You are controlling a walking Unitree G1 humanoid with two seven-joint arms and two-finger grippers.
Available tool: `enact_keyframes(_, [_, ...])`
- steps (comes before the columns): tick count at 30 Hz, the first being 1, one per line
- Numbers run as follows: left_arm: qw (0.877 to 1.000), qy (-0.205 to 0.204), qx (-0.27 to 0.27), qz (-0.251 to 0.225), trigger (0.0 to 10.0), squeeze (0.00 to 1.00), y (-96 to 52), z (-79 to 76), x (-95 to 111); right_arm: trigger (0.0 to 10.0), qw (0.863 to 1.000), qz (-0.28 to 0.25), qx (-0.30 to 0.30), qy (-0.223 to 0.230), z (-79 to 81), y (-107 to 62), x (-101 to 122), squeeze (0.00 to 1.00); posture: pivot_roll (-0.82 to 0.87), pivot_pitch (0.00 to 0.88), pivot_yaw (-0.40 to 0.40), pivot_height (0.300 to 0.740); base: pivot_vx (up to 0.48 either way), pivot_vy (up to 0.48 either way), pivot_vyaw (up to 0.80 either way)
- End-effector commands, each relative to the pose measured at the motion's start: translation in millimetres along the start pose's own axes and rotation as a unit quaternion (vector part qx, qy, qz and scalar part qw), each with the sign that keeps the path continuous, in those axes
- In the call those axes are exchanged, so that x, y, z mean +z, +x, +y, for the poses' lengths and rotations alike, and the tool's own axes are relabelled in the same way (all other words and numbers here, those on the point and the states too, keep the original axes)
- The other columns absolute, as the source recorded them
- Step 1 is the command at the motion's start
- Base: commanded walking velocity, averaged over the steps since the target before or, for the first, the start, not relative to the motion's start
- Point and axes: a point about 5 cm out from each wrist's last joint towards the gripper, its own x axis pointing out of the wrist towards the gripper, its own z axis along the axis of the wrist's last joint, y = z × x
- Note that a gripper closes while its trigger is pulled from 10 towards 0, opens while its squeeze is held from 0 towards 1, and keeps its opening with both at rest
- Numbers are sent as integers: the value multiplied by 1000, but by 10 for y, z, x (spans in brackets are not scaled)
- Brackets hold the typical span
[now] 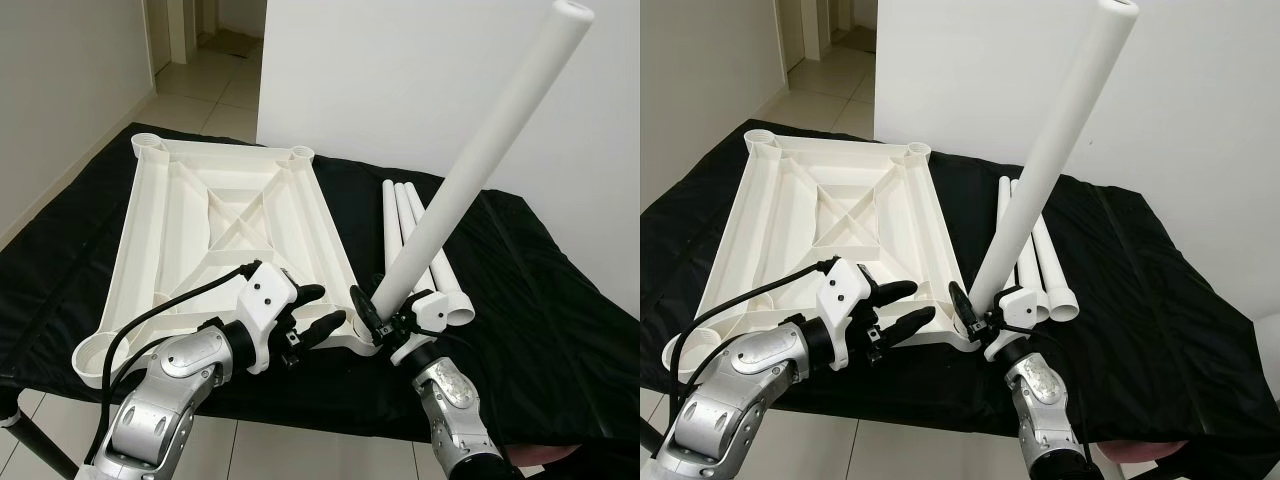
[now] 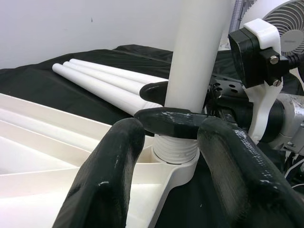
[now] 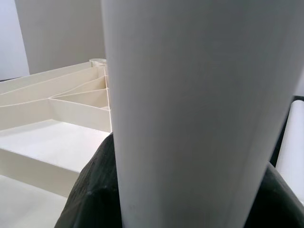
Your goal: Building children table
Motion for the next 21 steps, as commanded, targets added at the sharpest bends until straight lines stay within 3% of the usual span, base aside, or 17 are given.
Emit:
enact_keyframes(1, [1000,4,27,-8,10000,0,11,22,56,10000,995,88,-38,6,-66,-287,-332,0,54,0,-120,740,0,0,0])
enact_keyframes(7, [1000,6,25,-9,10000,0,15,29,64,10000,995,90,-34,-32,-53,-295,-346,0,56,0,-115,740,0,0,0])
enact_keyframes(14, [1000,8,24,-9,10000,0,13,35,68,10000,993,112,-34,-16,-43,-295,-403,0,57,0,-109,740,0,0,0])
enact_keyframes(21, [1000,11,21,-8,10000,0,17,49,77,10000,983,181,-33,6,-122,-175,-480,0,56,0,-106,740,0,0,0])
